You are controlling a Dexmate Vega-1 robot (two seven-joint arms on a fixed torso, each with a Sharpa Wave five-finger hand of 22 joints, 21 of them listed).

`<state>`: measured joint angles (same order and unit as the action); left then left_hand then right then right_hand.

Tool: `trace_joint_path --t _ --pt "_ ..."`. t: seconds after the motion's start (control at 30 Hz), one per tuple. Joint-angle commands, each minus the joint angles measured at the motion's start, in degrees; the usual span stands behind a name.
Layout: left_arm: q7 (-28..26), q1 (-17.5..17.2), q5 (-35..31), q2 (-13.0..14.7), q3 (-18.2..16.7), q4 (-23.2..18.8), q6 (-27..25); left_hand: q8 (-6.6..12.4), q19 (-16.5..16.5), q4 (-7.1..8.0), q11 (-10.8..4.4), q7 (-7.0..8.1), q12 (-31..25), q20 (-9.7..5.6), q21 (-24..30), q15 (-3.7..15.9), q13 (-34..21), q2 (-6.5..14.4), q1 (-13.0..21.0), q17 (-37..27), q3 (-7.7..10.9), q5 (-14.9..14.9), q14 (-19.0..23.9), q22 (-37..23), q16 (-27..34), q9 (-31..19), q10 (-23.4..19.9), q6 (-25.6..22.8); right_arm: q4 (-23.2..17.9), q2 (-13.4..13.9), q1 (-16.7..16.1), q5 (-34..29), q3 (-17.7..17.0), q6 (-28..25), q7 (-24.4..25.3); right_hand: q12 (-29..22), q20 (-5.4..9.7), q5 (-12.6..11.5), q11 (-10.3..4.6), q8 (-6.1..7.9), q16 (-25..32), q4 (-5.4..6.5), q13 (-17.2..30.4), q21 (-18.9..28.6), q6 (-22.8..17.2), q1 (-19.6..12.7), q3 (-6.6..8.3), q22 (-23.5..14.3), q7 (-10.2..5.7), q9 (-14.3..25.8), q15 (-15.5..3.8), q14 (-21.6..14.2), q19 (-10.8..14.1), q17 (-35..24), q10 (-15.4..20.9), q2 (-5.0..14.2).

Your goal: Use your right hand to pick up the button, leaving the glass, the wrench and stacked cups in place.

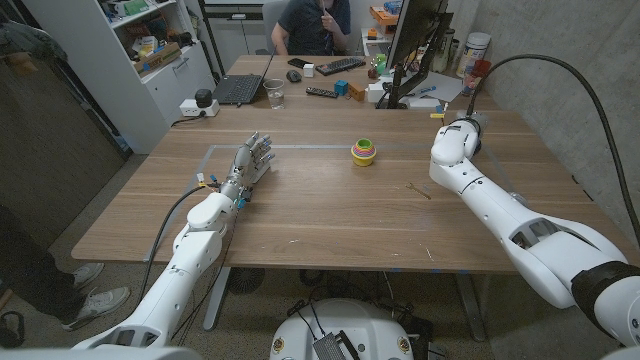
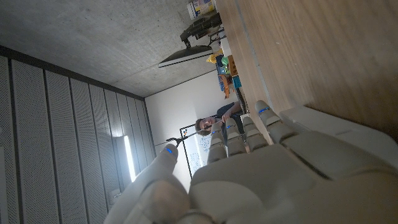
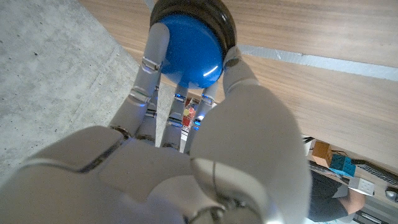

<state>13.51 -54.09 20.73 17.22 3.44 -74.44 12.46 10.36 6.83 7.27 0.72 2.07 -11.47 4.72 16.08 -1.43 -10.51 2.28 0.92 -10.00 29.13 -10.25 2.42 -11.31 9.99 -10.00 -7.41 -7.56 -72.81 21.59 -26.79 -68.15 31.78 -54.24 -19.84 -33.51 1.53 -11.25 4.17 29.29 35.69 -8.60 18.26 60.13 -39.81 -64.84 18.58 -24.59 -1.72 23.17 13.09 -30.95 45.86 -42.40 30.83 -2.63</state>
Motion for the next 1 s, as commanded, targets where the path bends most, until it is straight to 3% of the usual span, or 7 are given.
trace_joint_path --t 0.03,1.0 --pt "0.16 0.22 -0.07 0.06 0.08 0.39 0.28 0.16 0.58 -0.07 -0.05 0.16 -0.07 -0.05 -0.31 0.01 -0.31 -0.39 0.06 -0.08 -0.31 -0.29 -0.13 -0.18 0.36 -0.29 0.23 -0.16 -4.49 0.11 -1.45 -1.77 -2.09 1.30 0.83 -0.36 10.49 0.00 -6.13 0.26 -0.27 0.21 9.49 0.86 0.17 -12.69 0.29 -0.33 -0.16 0.20 -26.19 -27.52 -4.16 -2.51 6.92 11.75" --pt "0.92 2.20 -0.32 -0.38 0.22 2.98 0.68 0.17 0.64 -0.01 -0.09 0.16 -0.09 0.02 -0.42 -0.05 -0.31 -0.76 0.10 -0.06 -0.79 -0.37 -0.25 -0.15 0.37 -0.28 0.33 -0.02 -13.44 -1.10 -5.00 -4.91 -7.21 6.06 5.15 -1.03 10.47 0.22 -6.37 0.42 -0.98 0.23 10.33 4.69 -0.27 -14.11 0.26 -0.20 -0.72 0.60 -26.14 -29.26 -6.09 -6.03 7.75 11.47"
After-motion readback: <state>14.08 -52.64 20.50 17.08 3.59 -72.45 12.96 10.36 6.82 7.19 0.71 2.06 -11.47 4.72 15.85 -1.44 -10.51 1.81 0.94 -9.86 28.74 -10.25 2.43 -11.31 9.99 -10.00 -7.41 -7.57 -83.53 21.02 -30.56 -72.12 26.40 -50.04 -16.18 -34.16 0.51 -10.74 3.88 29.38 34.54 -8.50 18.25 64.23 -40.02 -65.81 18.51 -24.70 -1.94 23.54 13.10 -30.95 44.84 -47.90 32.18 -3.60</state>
